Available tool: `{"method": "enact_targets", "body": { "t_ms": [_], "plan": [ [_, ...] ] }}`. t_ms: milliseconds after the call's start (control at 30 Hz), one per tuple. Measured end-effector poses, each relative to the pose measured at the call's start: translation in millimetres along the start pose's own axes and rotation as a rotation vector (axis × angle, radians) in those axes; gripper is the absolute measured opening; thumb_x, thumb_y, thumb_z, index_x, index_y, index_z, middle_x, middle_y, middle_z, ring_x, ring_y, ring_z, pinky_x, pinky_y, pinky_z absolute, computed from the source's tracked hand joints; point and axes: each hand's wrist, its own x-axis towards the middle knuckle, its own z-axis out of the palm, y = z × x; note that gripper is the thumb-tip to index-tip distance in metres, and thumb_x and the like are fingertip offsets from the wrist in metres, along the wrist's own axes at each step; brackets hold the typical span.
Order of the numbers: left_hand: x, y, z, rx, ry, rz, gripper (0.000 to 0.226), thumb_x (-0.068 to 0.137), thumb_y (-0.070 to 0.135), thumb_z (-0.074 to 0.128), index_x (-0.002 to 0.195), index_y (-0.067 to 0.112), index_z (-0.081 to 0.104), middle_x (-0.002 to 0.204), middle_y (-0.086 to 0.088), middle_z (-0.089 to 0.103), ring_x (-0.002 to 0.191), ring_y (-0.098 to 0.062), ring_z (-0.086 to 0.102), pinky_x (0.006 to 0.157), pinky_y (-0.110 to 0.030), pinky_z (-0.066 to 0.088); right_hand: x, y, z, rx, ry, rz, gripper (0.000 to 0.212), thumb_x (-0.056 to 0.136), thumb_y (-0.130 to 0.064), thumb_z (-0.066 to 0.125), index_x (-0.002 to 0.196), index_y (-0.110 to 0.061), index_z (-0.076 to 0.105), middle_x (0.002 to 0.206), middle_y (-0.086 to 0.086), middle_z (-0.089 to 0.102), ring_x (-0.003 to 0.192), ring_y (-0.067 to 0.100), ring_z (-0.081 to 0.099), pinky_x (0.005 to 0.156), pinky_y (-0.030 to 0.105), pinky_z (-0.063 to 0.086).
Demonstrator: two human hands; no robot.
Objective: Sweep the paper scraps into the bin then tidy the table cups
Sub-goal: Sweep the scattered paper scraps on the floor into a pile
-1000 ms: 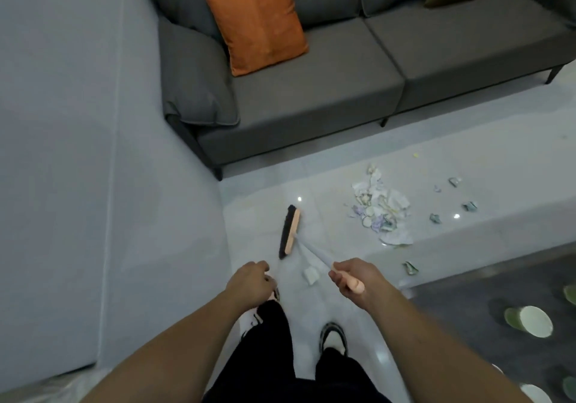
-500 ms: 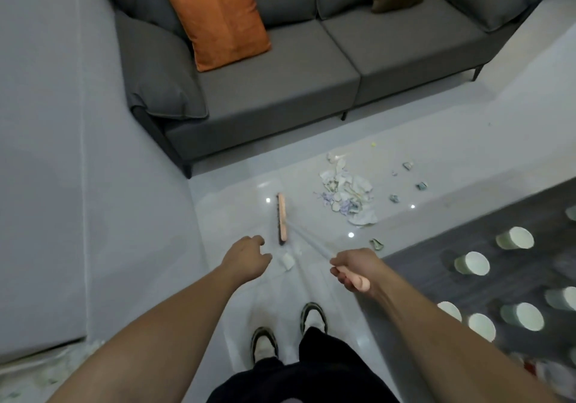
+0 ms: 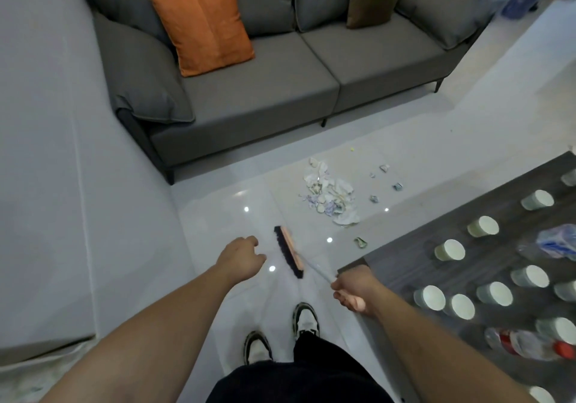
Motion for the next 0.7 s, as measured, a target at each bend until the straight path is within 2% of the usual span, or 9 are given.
{"method": "enact_targets", "body": {
  "t_ms": [133,267,400,567,700],
  "plan": [
    [4.9,3.2,-4.3,0.008,0.005,0.014,0.055,0.089,0.043,0.055,0.137,0.017,0.046,0.134,-0.008,0.049,0.119,-0.024,0.049,0.086,-0.026,0.037,5.0,-9.7,4.4,-0.016,0.064,-0.051,0.013,0.084,0.012,0.055,0.075,0.003,0.054,0.058,0.016,0.05,0.033,0.019,0.042,0.037,0.02,0.035],
    [14.7,5.8,-10.4,0.02,0.0,0.023,0.055,0.089,0.043,0.055,0.137,0.017,0.047,0.133,-0.008,0.05,0.118,-0.024,0.05,0.088,-0.027,0.039,6.6,-31.1,10.0,-0.008,0.049,-0.105,0.014,0.082,0.009,0.058,0.072,0.002,0.053,0.055,0.017,0.051,0.032,0.02,0.045,0.038,0.022,0.039],
    [35.0,11.9,-21.5,0.041,0.001,0.016,0.053,0.089,0.043,0.055,0.135,0.018,0.048,0.131,-0.008,0.051,0.118,-0.024,0.05,0.088,-0.029,0.04,11.4,-59.9,12.4,0.045,-0.074,-0.081,0.005,0.084,0.004,0.061,0.079,0.006,0.06,0.062,0.019,0.057,0.032,0.017,0.045,0.035,0.018,0.036],
    [79.9,27.0,-41.9,0.044,0.018,-0.01,0.044,0.088,0.04,0.056,0.126,0.019,0.054,0.123,-0.008,0.056,0.109,-0.023,0.054,0.079,-0.027,0.041,40.0,-112.9,23.4,0.051,-0.305,0.014,0.012,0.091,-0.007,0.059,0.081,-0.001,0.059,0.064,0.01,0.058,0.039,0.011,0.044,0.033,0.016,0.033],
    [128.4,46.1,-59.4,0.072,0.019,-0.078,0.048,0.089,0.042,0.055,0.131,0.019,0.051,0.127,-0.008,0.055,0.113,-0.023,0.053,0.085,-0.029,0.041,87.0,-159.7,3.9,0.09,-0.377,0.091,0.011,0.091,-0.006,0.059,0.1,0.001,0.058,0.07,0.011,0.057,0.047,0.012,0.043,0.032,0.016,0.033]
  ]
}}
